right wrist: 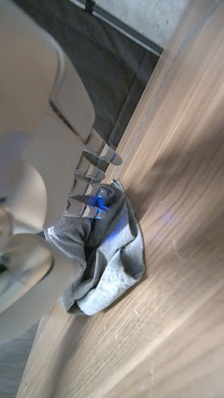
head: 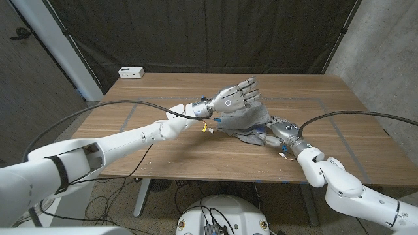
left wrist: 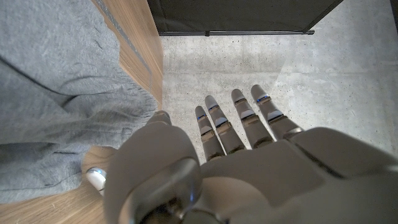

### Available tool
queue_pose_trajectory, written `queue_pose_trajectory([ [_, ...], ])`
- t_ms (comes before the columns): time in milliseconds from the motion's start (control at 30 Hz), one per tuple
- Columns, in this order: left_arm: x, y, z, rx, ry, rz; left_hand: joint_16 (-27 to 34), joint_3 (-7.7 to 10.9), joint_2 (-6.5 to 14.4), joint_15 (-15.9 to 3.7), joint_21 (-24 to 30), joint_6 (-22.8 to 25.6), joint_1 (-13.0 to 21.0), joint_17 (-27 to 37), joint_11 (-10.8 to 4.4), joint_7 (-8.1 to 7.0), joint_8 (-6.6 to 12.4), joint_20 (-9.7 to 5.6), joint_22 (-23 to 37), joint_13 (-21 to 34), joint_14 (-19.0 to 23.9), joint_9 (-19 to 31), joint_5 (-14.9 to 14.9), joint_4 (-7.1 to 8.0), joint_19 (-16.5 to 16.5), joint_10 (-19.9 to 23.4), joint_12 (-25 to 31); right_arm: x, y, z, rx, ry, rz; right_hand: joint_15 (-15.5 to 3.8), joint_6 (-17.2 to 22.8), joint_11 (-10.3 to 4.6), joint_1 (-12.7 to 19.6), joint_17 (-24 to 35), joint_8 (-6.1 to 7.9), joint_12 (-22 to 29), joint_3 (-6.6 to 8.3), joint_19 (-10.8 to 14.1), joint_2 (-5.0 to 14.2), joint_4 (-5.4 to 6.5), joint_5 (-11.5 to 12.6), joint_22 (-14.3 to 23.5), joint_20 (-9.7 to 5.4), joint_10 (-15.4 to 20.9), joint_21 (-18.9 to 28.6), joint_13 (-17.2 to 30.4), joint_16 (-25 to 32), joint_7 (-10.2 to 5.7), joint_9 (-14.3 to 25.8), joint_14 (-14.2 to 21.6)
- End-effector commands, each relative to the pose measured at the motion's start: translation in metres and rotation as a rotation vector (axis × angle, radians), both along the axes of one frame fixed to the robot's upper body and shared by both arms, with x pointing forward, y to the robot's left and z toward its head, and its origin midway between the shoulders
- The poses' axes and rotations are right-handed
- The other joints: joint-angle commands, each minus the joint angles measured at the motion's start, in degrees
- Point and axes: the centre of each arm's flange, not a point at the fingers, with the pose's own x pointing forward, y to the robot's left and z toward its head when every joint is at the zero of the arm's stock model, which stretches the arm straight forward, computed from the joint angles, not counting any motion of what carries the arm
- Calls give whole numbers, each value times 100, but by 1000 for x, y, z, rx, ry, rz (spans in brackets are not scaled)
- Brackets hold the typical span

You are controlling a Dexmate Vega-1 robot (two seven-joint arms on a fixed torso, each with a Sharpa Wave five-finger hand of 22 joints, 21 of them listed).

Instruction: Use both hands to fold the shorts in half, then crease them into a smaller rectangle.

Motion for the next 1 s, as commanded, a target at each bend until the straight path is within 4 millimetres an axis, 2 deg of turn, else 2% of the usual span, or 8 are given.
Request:
queue_pose_trajectory([
  [33,-4,5,-3,-17,-3,8,28,61,48,-980,8,56,-11,0,-22,3,59,18,7,19,-25,11,40,-7,-2,39,29,-35,-33,-8,49,-17,-131,-298,91,0,18,5,40,38,10,83,67,-47,40,20,14,78,38,10,37,-11,16,65],
  [267,-7,10,-6,-41,-2,13,30,73,45,-980,7,61,-13,-1,-24,2,60,20,6,19,-27,11,37,-13,-2,38,30,-53,-45,6,93,-84,-180,-321,200,8,21,-13,62,58,14,180,89,-69,72,19,-21,171,56,8,45,27,12,148],
  [400,-10,16,-6,-70,2,26,30,75,44,-979,8,62,-14,-1,-24,2,61,21,6,19,-28,11,36,-14,-1,36,29,-55,-46,13,120,-131,-179,-337,254,-4,56,-28,69,53,45,239,140,-97,100,18,-29,190,64,7,41,52,10,186],
  [667,-15,32,-6,-195,31,69,21,100,23,-972,30,59,-29,-4,5,2,57,11,4,18,-72,10,22,-29,68,-43,3,-44,-38,22,203,-192,-113,-359,305,-33,268,-66,46,36,230,387,376,-213,177,15,-71,239,77,3,17,62,4,271],
  [1000,-20,53,-4,-395,86,77,13,153,-12,-858,33,-145,-80,-4,22,4,-12,52,2,19,-188,2,-24,-58,97,-237,-37,-28,-27,39,313,-247,-18,-362,204,-58,399,-81,-15,1,329,454,436,-288,198,15,-68,197,72,2,3,32,3,333],
])
